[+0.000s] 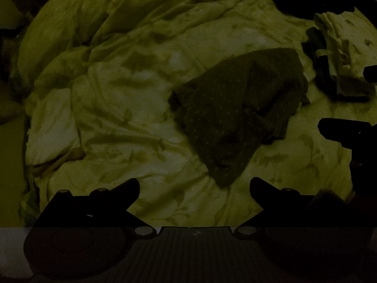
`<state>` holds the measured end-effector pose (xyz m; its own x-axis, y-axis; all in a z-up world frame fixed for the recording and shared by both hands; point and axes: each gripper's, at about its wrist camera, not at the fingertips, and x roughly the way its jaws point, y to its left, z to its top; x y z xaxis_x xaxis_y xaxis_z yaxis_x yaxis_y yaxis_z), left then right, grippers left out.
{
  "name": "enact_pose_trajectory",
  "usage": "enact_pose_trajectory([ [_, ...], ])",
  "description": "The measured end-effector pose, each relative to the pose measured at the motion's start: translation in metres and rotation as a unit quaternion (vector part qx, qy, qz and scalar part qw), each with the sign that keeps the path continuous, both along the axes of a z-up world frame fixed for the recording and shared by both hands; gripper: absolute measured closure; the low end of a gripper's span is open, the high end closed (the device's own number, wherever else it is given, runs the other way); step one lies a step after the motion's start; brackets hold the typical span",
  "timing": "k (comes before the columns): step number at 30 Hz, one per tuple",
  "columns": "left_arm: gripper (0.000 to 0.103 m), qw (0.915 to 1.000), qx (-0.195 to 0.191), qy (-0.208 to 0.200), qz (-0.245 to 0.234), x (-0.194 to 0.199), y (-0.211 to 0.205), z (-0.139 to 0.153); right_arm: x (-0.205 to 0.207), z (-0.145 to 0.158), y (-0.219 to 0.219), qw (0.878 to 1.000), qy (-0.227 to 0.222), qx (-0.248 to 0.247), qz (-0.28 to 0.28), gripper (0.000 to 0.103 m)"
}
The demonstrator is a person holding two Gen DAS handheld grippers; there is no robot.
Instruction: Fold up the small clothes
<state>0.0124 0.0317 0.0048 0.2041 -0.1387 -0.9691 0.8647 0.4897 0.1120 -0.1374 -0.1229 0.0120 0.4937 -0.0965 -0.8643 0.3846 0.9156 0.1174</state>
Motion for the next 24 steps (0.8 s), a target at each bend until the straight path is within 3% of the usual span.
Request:
enact_pose_trajectory([
  [16,0.0,0.999,-0.033,0.006,-0.028,0.014,0.008,-0.011,-0.013,0.004,0.003,0.998,-0.026,0.003,-0.052,0.002],
  [24,0.0,0.9991,-0.035,0.006,-0.022,-0.001,0.006,-0.042,-0.023,-0.029,-0.023,0.997,-0.026,0.044,-0.061,0.002],
])
